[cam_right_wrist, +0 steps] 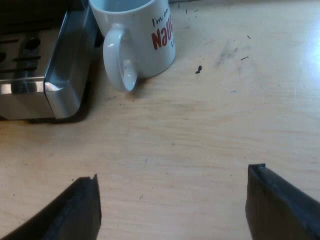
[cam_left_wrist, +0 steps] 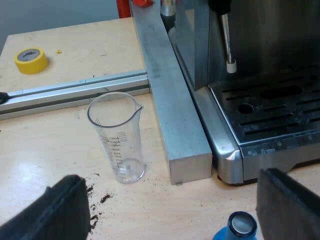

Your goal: Grind coffee beans and then tamp

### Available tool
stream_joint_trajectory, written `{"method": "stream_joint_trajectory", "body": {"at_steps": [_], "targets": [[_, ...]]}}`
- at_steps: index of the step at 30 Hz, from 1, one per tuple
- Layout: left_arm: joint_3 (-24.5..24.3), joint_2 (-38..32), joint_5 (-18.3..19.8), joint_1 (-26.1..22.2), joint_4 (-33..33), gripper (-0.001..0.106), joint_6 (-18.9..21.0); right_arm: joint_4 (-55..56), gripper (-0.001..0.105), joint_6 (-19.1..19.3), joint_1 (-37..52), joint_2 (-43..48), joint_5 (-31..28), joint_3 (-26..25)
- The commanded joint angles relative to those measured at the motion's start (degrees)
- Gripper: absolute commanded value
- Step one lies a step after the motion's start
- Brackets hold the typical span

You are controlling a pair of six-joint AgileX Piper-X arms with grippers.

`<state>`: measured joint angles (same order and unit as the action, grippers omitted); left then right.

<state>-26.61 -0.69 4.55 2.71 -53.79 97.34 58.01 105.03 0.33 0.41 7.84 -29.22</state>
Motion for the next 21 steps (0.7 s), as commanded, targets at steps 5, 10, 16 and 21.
{"method": "stream_joint_trajectory", "body": {"at_steps": [5,10,16,21], "targets": [[-0.41,-7.95,0.30,0.23,0.01,0.071,0.13,-0.51,0.063,0.14,-0.01,2.18,-0.16,-0.29],[-0.41,-7.95,0.61,0.23,0.01,0.071,0.13,-0.87,0.063,-0.54,-0.01,2.18,-0.07,-0.29],[-2.41,-5.44,6.58,0.23,-1.25,0.055,0.52,-2.51,0.063,-0.30,-0.01,-0.89,-0.04,-2.12],[-6.78,-1.13,10.75,2.54,0.62,0.049,0.52,-2.51,0.063,-0.30,-1.51,-6.99,2.88,-5.48]]}}
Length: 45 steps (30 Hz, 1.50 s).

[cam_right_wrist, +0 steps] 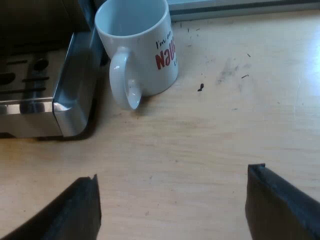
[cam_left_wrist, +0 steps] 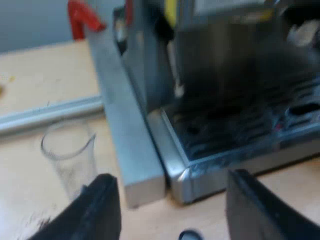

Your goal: Grind coffee beans and then tamp

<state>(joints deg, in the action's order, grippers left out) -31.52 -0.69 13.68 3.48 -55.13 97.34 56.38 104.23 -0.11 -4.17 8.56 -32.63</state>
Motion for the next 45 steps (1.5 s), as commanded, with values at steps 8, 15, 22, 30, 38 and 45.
{"method": "stream_joint_trajectory", "body": {"at_steps": [8,15,22,30,38,45], "targets": [[-2.65,2.98,8.39,12.11,4.49,0.057,0.00,-0.78,0.063,2.73,-10.49,-12.02,5.48,-9.17],[0.83,6.70,13.01,20.49,7.40,0.052,-4.28,-0.89,0.063,4.60,-21.65,-17.83,5.76,-10.12],[10.56,6.81,15.02,24.08,20.88,0.052,-4.28,-2.24,0.063,5.20,-35.13,-20.85,-0.40,-9.83],[20.19,6.93,17.76,24.11,34.56,0.052,-4.28,-9.10,0.063,4.85,-49.18,-24.49,-13.07,-9.83],[21.27,9.54,18.51,24.11,35.82,0.052,-3.73,-23.69,0.063,-3.92,-61.32,-30.79,-24.54,-3.91],[21.30,14.56,19.80,24.11,36.25,0.052,-3.73,-40.47,0.056,-10.15,-71.27,-37.42,-35.19,3.26]]}}
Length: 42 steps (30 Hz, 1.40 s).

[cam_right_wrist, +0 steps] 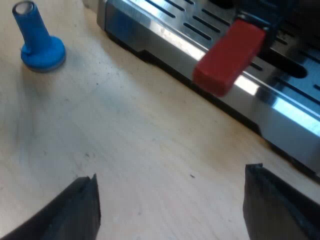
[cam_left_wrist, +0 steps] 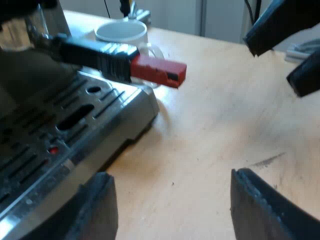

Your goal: Grind coffee beans and then tamp

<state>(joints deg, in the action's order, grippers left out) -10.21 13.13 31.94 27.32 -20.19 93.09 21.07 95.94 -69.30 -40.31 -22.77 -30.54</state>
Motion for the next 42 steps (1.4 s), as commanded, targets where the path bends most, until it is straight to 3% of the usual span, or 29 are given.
{"method": "stream_joint_trajectory", "body": {"at_steps": [1,7,9,12,19,24,42], "targets": [[-0.01,1.07,1.95,0.27,1.51,0.052,0.52,-7.12,0.053,-3.21,-3.72,-2.44,-6.45,1.89],[-0.01,1.18,3.10,0.27,3.90,0.052,0.97,-13.28,0.042,-8.04,-8.87,-6.71,-19.74,3.19],[-0.01,1.18,3.10,0.27,3.90,0.052,0.97,-15.70,0.034,-9.77,-9.86,-8.97,-24.13,3.16],[-0.01,1.18,3.10,0.27,3.90,0.052,0.97,-18.57,0.023,-12.40,-9.84,-11.61,-25.08,3.16],[-0.01,1.18,3.53,0.27,3.90,0.052,1.70,-27.44,0.001,-13.87,-9.84,-19.84,-29.31,3.16],[0.10,1.18,3.90,0.27,3.24,0.052,2.01,-32.87,0.001,-13.87,-9.84,-23.58,-31.03,3.16],[0.07,1.18,3.90,0.27,3.39,0.052,2.01,-35.63,0.001,-13.87,-9.58,-28.50,-32.78,3.16]]}}
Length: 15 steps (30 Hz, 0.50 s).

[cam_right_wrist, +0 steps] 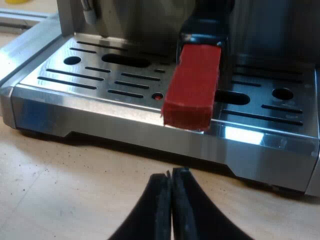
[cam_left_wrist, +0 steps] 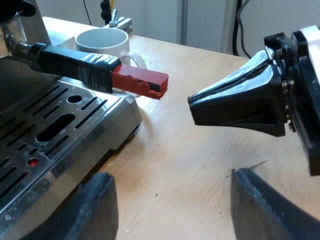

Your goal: Grind coffee beans and then tamp

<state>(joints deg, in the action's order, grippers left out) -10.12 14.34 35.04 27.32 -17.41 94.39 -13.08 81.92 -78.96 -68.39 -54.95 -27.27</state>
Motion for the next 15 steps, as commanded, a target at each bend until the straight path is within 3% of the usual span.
{"method": "stream_joint_trajectory", "body": {"at_steps": [1,15], "targets": [[-0.01,-0.03,0.81,0.27,0.60,0.052,0.71,-2.15,0.001,0.14,0.09,-0.56,-0.61,-0.10],[-0.01,-0.03,0.81,0.27,0.60,0.052,0.87,-6.34,0.001,0.82,5.45,-0.65,4.38,-0.10]]}}
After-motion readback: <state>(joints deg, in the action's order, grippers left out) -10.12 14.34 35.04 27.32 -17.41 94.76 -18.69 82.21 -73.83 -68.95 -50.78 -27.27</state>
